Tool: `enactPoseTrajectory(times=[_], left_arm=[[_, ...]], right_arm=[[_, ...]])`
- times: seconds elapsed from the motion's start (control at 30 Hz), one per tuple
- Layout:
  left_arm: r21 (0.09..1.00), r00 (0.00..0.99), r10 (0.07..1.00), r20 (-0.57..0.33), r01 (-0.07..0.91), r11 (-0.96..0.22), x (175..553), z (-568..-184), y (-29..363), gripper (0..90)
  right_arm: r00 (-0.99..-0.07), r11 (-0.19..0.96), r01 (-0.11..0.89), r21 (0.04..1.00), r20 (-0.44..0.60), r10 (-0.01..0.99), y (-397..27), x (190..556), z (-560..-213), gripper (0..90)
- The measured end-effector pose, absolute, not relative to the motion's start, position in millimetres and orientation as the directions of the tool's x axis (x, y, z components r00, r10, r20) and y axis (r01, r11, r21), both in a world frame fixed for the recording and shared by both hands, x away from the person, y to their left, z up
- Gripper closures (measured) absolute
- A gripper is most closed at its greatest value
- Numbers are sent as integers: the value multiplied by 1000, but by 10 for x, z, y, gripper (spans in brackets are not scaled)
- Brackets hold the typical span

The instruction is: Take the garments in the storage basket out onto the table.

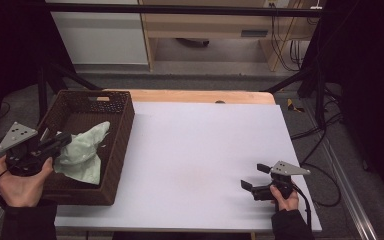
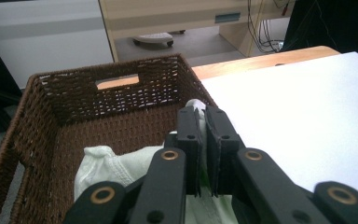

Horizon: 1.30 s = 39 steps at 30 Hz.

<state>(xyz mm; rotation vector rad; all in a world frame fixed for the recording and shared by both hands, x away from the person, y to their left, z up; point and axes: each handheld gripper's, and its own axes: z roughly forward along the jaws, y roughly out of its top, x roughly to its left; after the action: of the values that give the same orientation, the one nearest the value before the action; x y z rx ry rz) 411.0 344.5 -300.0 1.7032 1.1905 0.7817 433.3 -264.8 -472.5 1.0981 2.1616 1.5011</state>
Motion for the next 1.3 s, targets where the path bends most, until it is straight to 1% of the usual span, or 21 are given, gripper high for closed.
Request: enactPoseTrajectory(times=[0.37, 1.3], left_arm=[[927, 345, 938, -7, 354, -124, 4116, -2943, 3465, 846], [943, 380, 925, 17, 301, -141, 4116, -2646, 3338, 846]], right_arm=[[-668, 166, 423, 891, 182, 722, -2648, 4333, -4724, 41], [-667, 167, 421, 892, 180, 723, -2650, 4335, -4725, 41]])
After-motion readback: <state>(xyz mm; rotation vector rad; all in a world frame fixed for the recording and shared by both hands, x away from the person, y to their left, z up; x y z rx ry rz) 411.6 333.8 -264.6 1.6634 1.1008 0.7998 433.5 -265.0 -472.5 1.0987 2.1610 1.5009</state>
